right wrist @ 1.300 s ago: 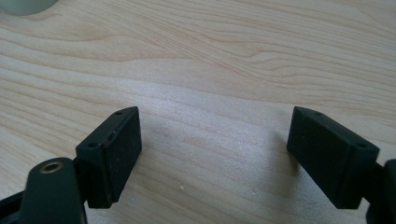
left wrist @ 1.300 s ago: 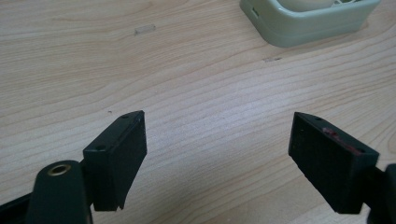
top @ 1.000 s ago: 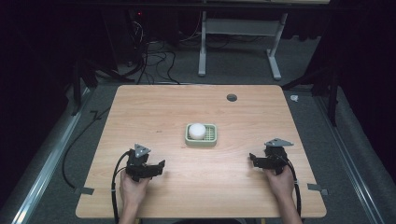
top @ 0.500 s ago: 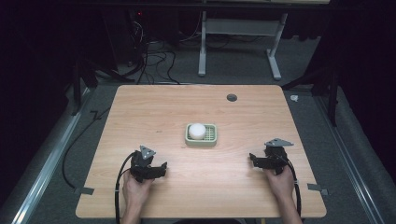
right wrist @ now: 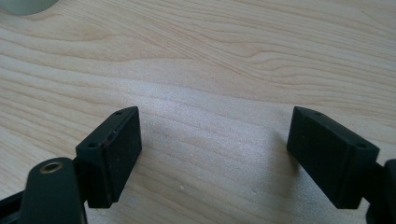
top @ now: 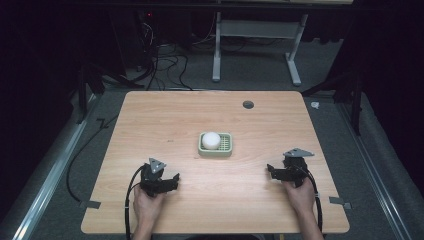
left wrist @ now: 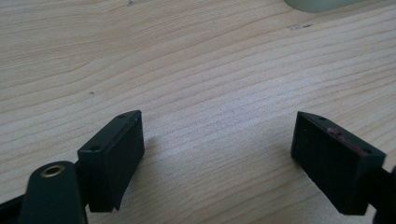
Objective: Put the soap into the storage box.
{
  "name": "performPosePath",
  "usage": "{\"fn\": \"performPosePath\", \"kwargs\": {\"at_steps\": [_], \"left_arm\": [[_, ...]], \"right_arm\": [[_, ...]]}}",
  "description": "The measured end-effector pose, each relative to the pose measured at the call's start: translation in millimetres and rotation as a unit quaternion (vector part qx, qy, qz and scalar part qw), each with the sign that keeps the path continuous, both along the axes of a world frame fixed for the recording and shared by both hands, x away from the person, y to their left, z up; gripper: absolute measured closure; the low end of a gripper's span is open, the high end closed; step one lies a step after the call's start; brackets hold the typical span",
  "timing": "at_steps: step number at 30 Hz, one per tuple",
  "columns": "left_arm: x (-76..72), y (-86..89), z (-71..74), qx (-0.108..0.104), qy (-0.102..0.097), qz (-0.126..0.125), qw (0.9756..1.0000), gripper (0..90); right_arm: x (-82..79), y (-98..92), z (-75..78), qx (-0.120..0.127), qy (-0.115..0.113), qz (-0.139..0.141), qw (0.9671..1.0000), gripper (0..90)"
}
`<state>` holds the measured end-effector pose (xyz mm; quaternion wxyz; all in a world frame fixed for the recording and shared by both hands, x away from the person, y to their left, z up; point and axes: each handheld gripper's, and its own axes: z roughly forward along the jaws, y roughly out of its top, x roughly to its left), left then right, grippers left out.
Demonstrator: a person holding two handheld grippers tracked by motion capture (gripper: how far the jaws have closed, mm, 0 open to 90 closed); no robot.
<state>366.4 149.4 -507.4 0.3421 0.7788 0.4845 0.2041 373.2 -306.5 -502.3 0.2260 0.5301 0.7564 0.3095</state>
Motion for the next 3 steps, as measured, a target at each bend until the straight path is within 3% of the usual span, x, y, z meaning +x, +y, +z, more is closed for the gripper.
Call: {"fn": "performPosePath", "kwargs": {"at_steps": [3], "left_arm": [[0.0,0.0,0.0,0.000,0.000,0.000,1.0000,17.8]], "right_arm": [[0.0,0.0,0.0,0.000,0.000,0.000,1.0000,18.6]]}}
